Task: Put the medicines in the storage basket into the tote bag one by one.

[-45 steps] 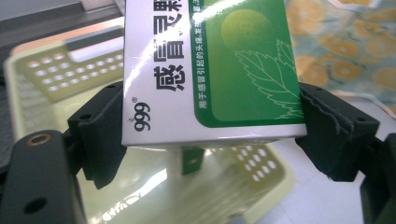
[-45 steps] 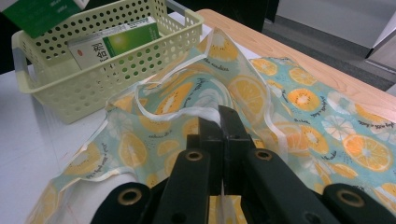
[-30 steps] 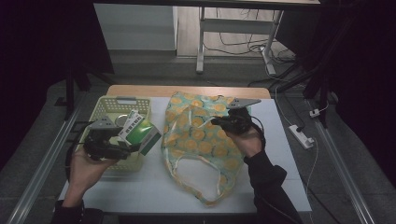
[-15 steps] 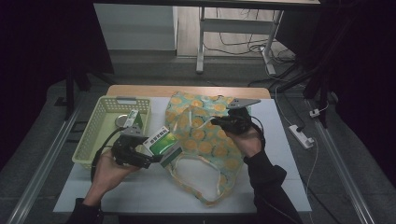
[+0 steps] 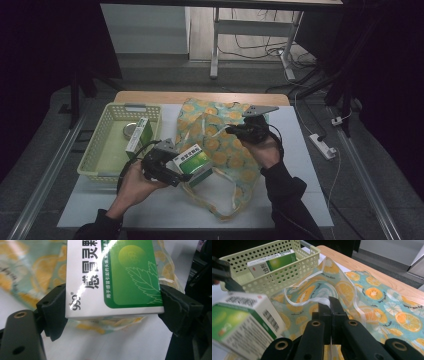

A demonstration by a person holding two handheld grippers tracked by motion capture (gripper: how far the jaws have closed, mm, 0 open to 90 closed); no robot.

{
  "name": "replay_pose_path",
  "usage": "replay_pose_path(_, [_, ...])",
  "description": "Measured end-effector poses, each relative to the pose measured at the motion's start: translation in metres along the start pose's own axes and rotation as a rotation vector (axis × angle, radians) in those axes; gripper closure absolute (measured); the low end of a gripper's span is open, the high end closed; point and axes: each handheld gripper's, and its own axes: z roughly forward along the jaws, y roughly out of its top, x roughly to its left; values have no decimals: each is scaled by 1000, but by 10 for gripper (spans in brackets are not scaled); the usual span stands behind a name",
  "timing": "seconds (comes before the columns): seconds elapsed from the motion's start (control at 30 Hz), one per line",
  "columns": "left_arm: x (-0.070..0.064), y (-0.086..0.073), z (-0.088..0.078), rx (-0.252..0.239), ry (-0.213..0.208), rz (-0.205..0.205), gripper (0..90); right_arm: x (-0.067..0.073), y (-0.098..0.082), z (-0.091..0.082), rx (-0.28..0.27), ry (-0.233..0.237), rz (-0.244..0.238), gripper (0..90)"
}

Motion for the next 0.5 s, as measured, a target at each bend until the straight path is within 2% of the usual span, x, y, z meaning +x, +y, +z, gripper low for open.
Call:
replay_pose_path(0.2, [-1,13,20,24,-9,11,176,0,0,1,-1,4,-1,897])
replay_pose_path(0.5, [8,31,44,40,24,-6,175,2,0,1,-2,11,-4,897])
